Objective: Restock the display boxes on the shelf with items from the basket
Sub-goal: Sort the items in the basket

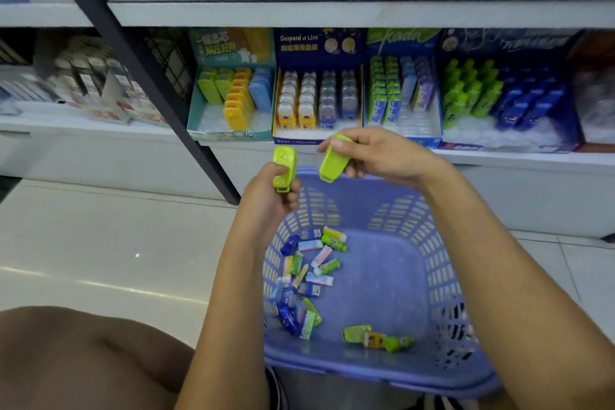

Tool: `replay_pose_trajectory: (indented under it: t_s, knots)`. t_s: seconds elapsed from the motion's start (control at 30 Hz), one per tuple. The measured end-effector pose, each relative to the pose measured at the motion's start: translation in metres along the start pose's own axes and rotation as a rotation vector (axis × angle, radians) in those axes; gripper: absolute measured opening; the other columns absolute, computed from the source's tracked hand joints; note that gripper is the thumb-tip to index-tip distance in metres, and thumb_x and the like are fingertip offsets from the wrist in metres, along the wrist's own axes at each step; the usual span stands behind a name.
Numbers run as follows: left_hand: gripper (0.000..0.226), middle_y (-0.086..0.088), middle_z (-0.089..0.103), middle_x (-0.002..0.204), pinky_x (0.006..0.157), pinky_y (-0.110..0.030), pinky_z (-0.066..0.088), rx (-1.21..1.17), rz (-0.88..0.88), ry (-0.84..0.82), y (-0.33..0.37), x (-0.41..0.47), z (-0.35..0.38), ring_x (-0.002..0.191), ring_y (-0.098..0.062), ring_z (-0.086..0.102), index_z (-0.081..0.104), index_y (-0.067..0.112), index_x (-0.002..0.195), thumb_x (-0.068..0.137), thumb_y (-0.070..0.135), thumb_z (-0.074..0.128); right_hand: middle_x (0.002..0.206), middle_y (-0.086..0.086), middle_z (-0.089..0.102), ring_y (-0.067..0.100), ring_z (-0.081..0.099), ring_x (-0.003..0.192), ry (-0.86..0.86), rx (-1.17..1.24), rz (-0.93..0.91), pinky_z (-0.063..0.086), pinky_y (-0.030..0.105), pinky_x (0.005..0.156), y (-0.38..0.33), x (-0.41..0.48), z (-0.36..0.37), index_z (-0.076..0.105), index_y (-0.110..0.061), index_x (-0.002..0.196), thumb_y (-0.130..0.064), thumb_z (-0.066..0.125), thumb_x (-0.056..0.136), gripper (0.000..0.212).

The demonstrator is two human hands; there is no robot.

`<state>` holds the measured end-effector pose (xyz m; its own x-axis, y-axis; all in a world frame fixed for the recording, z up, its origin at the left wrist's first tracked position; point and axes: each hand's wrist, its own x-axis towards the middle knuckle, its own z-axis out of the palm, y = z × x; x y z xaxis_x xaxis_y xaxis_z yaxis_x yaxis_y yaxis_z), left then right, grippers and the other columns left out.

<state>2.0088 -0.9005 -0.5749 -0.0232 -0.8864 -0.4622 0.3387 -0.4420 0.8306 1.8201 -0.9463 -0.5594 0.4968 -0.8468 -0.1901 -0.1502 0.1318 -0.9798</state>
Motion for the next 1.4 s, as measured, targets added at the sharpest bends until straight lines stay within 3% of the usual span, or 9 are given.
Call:
replay_pose_trajectory:
  t_s: [0.13, 0.2, 0.4, 0.57, 0.73, 1.07, 1.17, 1.3, 1.4]
  knots:
    - [0.017, 0.002, 0.045, 0.051, 0.041, -0.019, 0.03, -0.063, 0.052, -0.031, 0.006, 0.001, 0.003, 0.042, -0.009, 0.032, 0.046, 0.016, 0.086, 0.098, 0.026, 0.04, 0.071, -0.005, 0.066, 0.006, 0.056, 0.049, 0.442, -0.119, -0.22, 0.045, 0.016, 0.048, -0.028, 0.002, -0.018, 0.061, -0.017, 0.096, -0.017, 0.067, 0.086, 0.012]
    - [0.02, 0.003, 0.043, 0.05, 0.042, -0.019, 0.027, -0.073, 0.095, -0.034, 0.01, 0.003, 0.0, 0.042, -0.009, 0.031, 0.049, 0.018, 0.086, 0.099, 0.031, 0.041, 0.079, -0.001, 0.068, 0.007, 0.06, 0.055, 0.503, -0.142, -0.288, 0.049, 0.019, 0.054, -0.036, 0.009, -0.018, 0.062, -0.017, 0.1, -0.014, 0.067, 0.086, 0.016]
    - [0.022, 0.005, 0.042, 0.049, 0.04, -0.017, 0.026, -0.104, 0.157, 0.076, 0.025, 0.006, -0.027, 0.042, -0.007, 0.029, 0.051, 0.02, 0.084, 0.098, 0.035, 0.045, 0.093, 0.007, 0.066, 0.018, 0.065, 0.07, 0.507, -0.33, -0.319, 0.057, 0.03, 0.07, -0.061, 0.066, 0.023, 0.061, -0.013, 0.113, -0.01, 0.063, 0.088, 0.025]
    - [0.02, 0.001, 0.043, 0.053, 0.042, -0.02, 0.029, -0.096, 0.184, 0.234, 0.035, 0.01, -0.056, 0.039, -0.008, 0.031, 0.049, 0.015, 0.084, 0.096, 0.031, 0.049, 0.08, -0.005, 0.057, 0.015, 0.056, 0.073, 0.47, -0.544, -0.359, 0.049, 0.027, 0.071, -0.082, 0.141, 0.072, 0.063, -0.009, 0.106, -0.011, 0.066, 0.083, 0.023]
    - [0.023, -0.003, 0.051, 0.063, 0.05, -0.024, 0.037, 0.005, 0.247, 0.352, 0.035, 0.014, -0.086, 0.052, -0.013, 0.041, 0.051, 0.012, 0.079, 0.095, 0.028, 0.051, 0.089, 0.004, 0.062, 0.021, 0.057, 0.085, 0.393, -0.846, -0.242, 0.047, 0.031, 0.078, -0.081, 0.205, 0.093, 0.066, -0.009, 0.099, -0.011, 0.067, 0.079, 0.02]
    - [0.014, 0.001, 0.062, 0.067, 0.061, -0.025, 0.048, -0.049, 0.254, 0.36, 0.03, 0.031, -0.106, 0.059, -0.011, 0.055, 0.058, 0.015, 0.085, 0.093, 0.025, 0.055, 0.11, 0.014, 0.066, 0.03, 0.062, 0.101, 0.367, -1.044, -0.103, 0.049, 0.028, 0.082, -0.073, 0.244, 0.107, 0.067, -0.009, 0.108, -0.017, 0.063, 0.086, 0.024]
    - [0.013, 0.0, 0.063, 0.068, 0.064, -0.027, 0.05, -0.084, 0.257, 0.356, 0.028, 0.035, -0.11, 0.06, -0.012, 0.056, 0.059, 0.014, 0.087, 0.093, 0.024, 0.055, 0.111, 0.016, 0.059, 0.031, 0.058, 0.101, 0.429, -1.117, -0.093, 0.036, 0.027, 0.072, -0.069, 0.245, 0.109, 0.065, -0.002, 0.104, -0.013, 0.055, 0.087, 0.022]
    - [0.015, -0.002, 0.065, 0.075, 0.065, -0.025, 0.051, -0.08, 0.278, 0.335, 0.026, 0.041, -0.111, 0.066, -0.012, 0.059, 0.061, 0.011, 0.095, 0.094, 0.025, 0.056, 0.107, 0.01, 0.045, 0.032, 0.054, 0.103, 0.409, -1.075, -0.176, 0.039, 0.034, 0.075, -0.067, 0.25, 0.114, 0.054, -0.017, 0.098, -0.004, 0.051, 0.082, 0.02]
    - [0.016, -0.002, 0.068, 0.081, 0.065, -0.02, 0.052, -0.057, 0.301, 0.312, 0.026, 0.045, -0.106, 0.07, -0.009, 0.064, 0.062, 0.01, 0.101, 0.094, 0.023, 0.056, 0.121, 0.015, 0.049, 0.031, 0.048, 0.112, 0.336, -1.344, -0.173, 0.041, 0.034, 0.082, -0.069, 0.252, 0.115, 0.058, -0.004, 0.111, -0.016, 0.055, 0.087, 0.027]
